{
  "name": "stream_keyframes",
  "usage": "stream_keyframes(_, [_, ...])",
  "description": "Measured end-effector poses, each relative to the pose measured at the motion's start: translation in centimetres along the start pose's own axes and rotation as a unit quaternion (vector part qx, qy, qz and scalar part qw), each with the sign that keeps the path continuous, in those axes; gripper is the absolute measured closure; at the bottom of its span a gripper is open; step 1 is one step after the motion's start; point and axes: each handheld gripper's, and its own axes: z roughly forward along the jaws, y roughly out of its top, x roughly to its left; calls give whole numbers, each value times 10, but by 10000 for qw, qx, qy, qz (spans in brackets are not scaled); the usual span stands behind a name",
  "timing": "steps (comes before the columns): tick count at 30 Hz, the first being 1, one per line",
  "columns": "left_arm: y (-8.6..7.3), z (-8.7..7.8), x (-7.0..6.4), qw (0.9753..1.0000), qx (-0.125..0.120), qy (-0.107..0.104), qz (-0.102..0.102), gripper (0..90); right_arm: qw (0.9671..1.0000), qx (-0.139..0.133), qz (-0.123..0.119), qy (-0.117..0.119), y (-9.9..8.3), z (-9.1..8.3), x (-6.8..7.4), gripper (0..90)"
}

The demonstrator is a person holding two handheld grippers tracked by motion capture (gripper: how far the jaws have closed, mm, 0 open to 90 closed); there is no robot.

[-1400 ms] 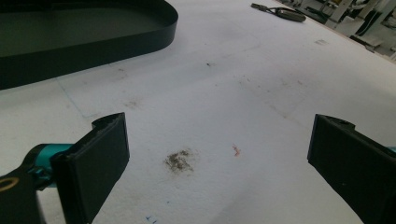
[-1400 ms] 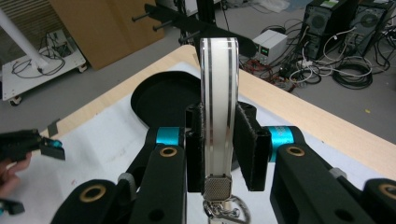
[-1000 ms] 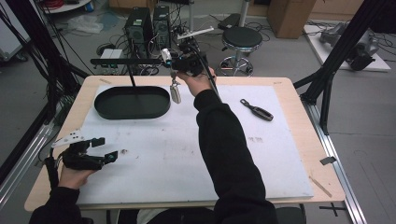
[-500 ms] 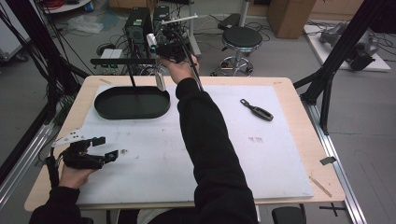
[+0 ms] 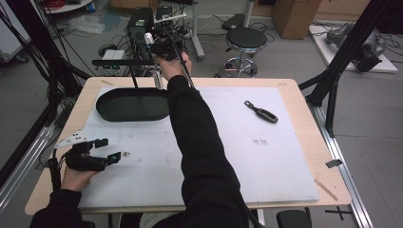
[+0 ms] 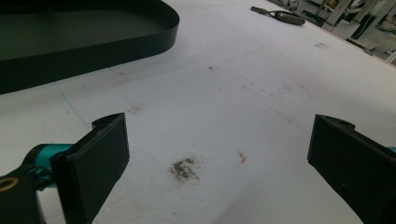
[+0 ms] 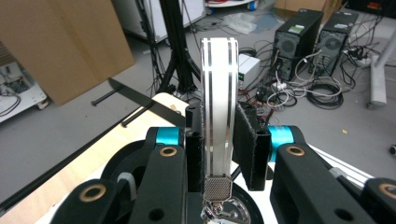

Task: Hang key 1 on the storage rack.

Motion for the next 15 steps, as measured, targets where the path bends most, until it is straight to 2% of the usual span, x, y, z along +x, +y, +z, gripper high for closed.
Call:
stream_keyframes(4, [0,0,1,10000,4,8,10,59,10000,-51,34,-6,-2,7,-1,753])
stream_keyframes(6, [0,1,2,10000,-12,28,-7,60,9998,-86,2,-198,-3,12,-2,753])
stream_keyframes(9, [0,1,3,10000,-27,25,-28,60,9994,-253,207,-136,-3,14,-6,753])
stream_keyframes(11, [0,1,3,10000,-3,33,-15,59,9993,-262,231,-118,-3,16,-6,752])
stream_keyframes(12, [0,2,3,10000,12,32,-3,59,9993,-270,217,-100,-3,17,-6,752])
stream_keyframes(13, [0,2,2,10000,34,34,6,60,9995,-224,32,-233,-4,21,-2,752])
stream_keyframes(15, [0,2,1,10000,58,40,50,59,9993,-213,-21,-321,-4,22,0,752])
